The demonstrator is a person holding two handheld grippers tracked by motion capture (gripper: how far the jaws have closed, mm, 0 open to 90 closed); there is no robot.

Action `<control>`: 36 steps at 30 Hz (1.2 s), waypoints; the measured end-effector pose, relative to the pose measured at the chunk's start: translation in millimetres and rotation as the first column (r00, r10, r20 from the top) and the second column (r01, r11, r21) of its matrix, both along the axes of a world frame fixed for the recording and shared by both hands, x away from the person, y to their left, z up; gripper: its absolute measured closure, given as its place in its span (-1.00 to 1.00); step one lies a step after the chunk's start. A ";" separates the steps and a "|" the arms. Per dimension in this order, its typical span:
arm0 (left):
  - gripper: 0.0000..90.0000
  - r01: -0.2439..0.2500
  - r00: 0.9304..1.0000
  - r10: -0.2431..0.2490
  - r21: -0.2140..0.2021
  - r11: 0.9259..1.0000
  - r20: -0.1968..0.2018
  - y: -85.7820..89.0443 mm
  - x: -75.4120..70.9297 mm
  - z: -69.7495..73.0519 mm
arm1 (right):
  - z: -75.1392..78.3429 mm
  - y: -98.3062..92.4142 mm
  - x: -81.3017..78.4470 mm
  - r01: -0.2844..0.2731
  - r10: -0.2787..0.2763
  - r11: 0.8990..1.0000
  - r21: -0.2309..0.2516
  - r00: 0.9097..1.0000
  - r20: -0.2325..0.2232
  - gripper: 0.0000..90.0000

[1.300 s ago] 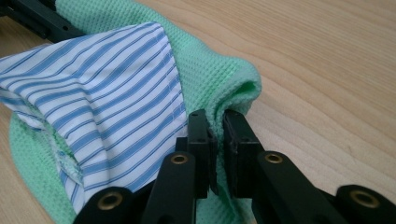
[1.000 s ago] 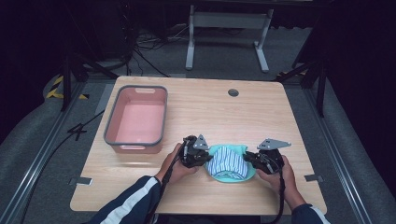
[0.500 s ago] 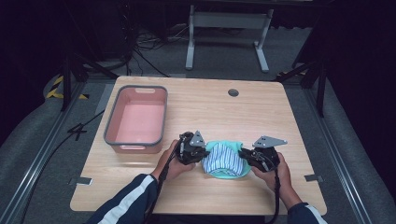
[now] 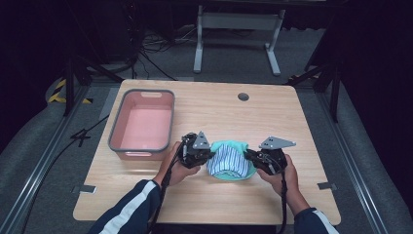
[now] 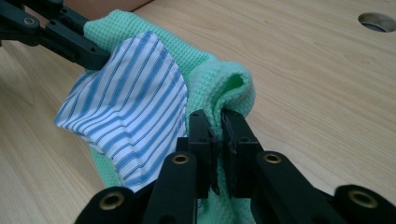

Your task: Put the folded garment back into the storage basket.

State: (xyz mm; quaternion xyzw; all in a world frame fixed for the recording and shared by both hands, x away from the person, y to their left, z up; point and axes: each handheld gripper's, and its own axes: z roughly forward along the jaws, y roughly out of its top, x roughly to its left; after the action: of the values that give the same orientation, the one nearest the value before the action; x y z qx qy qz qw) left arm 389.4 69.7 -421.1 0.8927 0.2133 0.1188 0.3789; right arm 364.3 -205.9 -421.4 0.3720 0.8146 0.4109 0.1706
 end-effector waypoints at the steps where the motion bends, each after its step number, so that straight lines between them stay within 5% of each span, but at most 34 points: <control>1: 0.85 -0.006 1.000 0.006 -0.008 1.000 0.004 1.3 0.2 1.5 | 2.1 1.5 0.6 -0.003 0.002 1.000 0.005 1.000 0.004 0.85; 14: 0.85 -0.045 0.998 0.047 -0.049 0.998 0.051 25.8 1.2 30.0 | 22.9 23.1 6.3 -0.029 0.027 0.999 0.034 0.998 0.055 0.85; 33: 0.85 -0.116 0.992 0.120 -0.091 0.989 0.043 62.8 1.0 50.3 | 43.7 59.2 17.1 -0.103 0.100 0.994 0.025 0.991 0.084 0.84; 36: 0.85 -0.123 0.990 0.127 -0.068 0.990 0.056 70.3 0.9 58.3 | 51.5 67.8 19.7 -0.113 0.110 0.993 0.031 0.990 0.090 0.84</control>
State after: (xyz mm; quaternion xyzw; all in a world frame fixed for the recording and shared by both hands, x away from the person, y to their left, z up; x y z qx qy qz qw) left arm 390.2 140.0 -362.7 0.8608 0.2610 0.1620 0.4057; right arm 383.9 -138.1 -369.9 0.3105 0.8182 0.4506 0.1763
